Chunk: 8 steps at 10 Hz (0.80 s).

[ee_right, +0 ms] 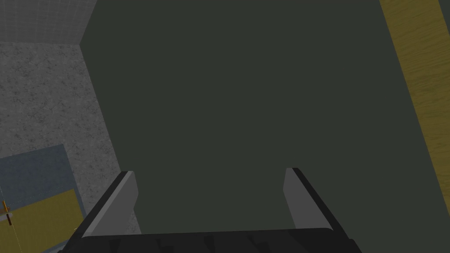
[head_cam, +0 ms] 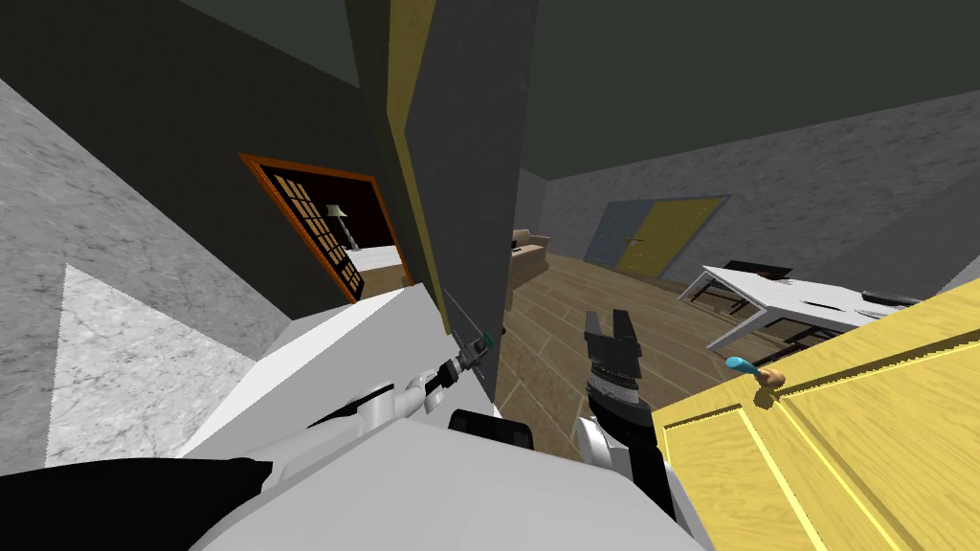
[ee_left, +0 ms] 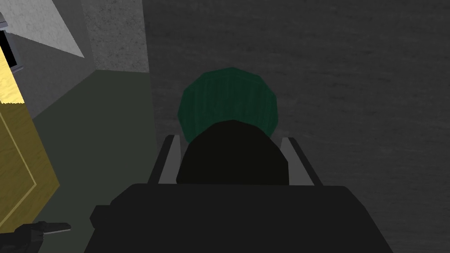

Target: Push the door open

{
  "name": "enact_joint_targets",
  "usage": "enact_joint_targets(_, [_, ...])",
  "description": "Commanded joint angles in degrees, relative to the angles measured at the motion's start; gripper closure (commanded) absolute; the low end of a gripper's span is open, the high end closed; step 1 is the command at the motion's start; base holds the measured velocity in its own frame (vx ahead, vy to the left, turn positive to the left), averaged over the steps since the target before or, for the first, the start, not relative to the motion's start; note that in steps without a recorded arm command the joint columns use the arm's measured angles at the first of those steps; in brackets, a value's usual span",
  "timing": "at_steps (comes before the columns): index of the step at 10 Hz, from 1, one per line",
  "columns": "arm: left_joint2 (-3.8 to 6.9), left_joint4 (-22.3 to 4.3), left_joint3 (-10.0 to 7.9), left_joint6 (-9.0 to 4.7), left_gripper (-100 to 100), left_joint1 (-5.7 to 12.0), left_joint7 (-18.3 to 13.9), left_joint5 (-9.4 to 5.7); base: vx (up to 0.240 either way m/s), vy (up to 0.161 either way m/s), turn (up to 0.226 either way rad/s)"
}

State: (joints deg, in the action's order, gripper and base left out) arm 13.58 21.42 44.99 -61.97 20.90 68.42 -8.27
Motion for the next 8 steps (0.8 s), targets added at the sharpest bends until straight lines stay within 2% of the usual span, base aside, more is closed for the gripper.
enact_joint_targets(1, [0.04, -0.05, 0.07, -0.07, 100, -0.2, -0.03, 0.04, -0.013, 0.012, -0.021])
enact_joint_targets(4, [0.04, -0.05, 0.07, -0.07, 100, -0.2, -0.03, 0.04, 0.0, 0.0, 0.0])
enact_joint_targets(8, [-0.38, 0.8, -0.72, 0.45, 100, -0.55, -4.82, -0.8, 0.022, -0.008, -0.02])
